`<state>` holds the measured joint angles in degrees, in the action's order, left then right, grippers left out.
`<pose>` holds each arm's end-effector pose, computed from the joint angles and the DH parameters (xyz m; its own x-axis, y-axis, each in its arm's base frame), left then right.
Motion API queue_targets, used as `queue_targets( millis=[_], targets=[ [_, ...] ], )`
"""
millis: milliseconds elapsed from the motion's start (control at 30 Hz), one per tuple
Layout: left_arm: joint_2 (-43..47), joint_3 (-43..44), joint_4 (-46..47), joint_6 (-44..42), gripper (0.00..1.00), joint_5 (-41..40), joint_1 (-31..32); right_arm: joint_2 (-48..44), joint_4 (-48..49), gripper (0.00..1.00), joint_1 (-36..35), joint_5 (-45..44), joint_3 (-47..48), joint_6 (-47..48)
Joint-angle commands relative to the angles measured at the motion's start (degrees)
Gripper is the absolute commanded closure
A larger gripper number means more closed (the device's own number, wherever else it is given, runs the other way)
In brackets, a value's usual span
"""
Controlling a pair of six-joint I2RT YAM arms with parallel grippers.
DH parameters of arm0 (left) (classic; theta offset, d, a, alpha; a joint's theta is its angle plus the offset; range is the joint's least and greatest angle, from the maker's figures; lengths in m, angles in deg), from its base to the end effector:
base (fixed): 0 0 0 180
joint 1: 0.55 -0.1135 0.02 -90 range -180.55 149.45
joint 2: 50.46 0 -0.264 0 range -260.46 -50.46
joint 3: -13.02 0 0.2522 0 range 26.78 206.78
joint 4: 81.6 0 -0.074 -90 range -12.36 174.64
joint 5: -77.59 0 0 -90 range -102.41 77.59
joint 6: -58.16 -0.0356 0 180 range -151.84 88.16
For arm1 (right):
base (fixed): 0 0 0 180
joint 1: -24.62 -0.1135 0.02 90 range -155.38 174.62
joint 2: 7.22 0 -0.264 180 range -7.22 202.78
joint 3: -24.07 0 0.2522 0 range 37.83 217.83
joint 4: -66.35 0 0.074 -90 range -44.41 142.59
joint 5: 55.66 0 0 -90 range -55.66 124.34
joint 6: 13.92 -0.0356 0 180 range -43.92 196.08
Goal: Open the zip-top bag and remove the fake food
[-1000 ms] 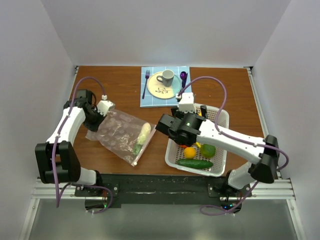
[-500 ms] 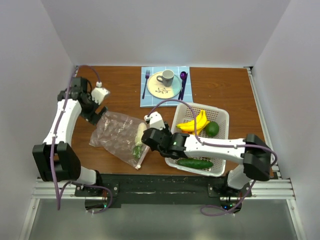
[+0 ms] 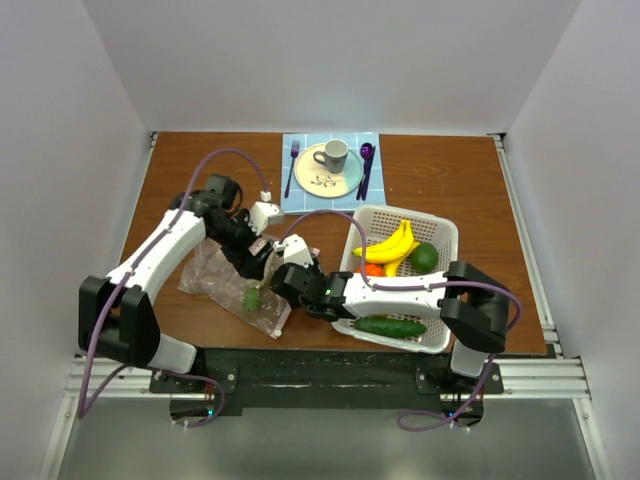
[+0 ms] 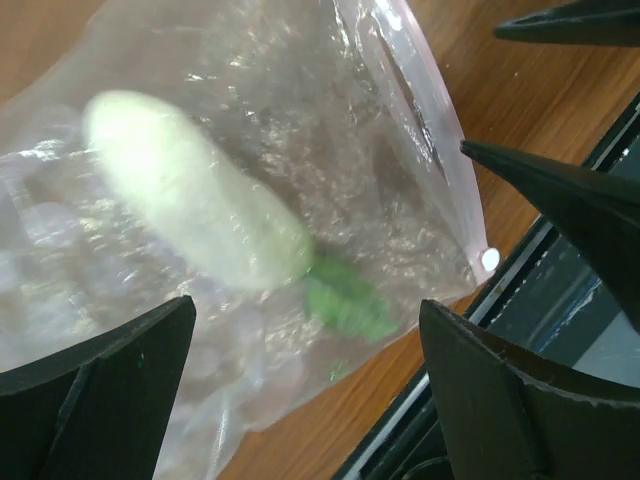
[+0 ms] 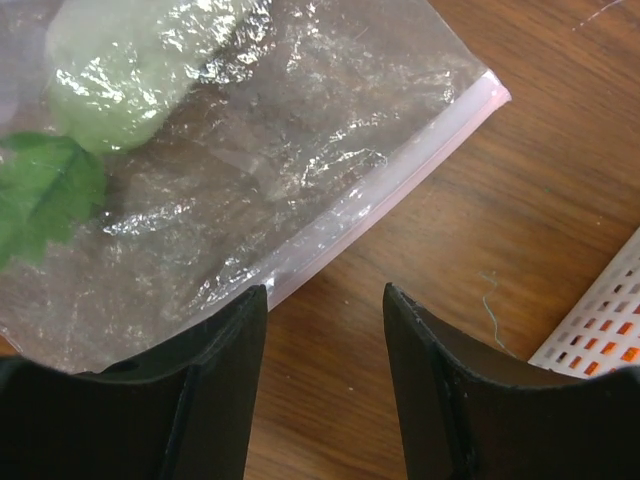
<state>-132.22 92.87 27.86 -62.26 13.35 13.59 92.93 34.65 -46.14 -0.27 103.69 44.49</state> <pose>0.2544 -0.0800 0.2652 -0.6215 0.6268 -0.4698 0.7675 0.6076 -0.2047 0.1397 0.3389 0.2033 -0.5689 -0.3216 -0.7569 -0.4278 0.9018 -0.0616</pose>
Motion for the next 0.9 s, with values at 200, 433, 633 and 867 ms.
queue_targets(
  millis=[200, 433, 633, 867],
  targets=[
    [-5.8, -8.2, 15.6, 3.5, 0.00, -5.1, 1.1, -0.5, 2.4, 0.48, 0.0, -0.5, -1.4, -1.4],
    [-2.4, -2.7, 7.5, -0.3, 0.00, 1.2, -2.9, 0.6, 1.3, 0.49, 0.0, -1.5, -1.9, -2.2],
    [-3.0, -0.3, 9.6, -1.1, 0.00, 1.8, -9.4, 1.2, 1.5, 0.51, 0.0, -1.9, -2.3, -3.1],
    [-7.1, -6.7, 19.8, 4.0, 0.00, 1.6, -8.3, 1.8, 1.1, 0.52, 0.1, -2.1, -2.3, -3.8]
  ],
)
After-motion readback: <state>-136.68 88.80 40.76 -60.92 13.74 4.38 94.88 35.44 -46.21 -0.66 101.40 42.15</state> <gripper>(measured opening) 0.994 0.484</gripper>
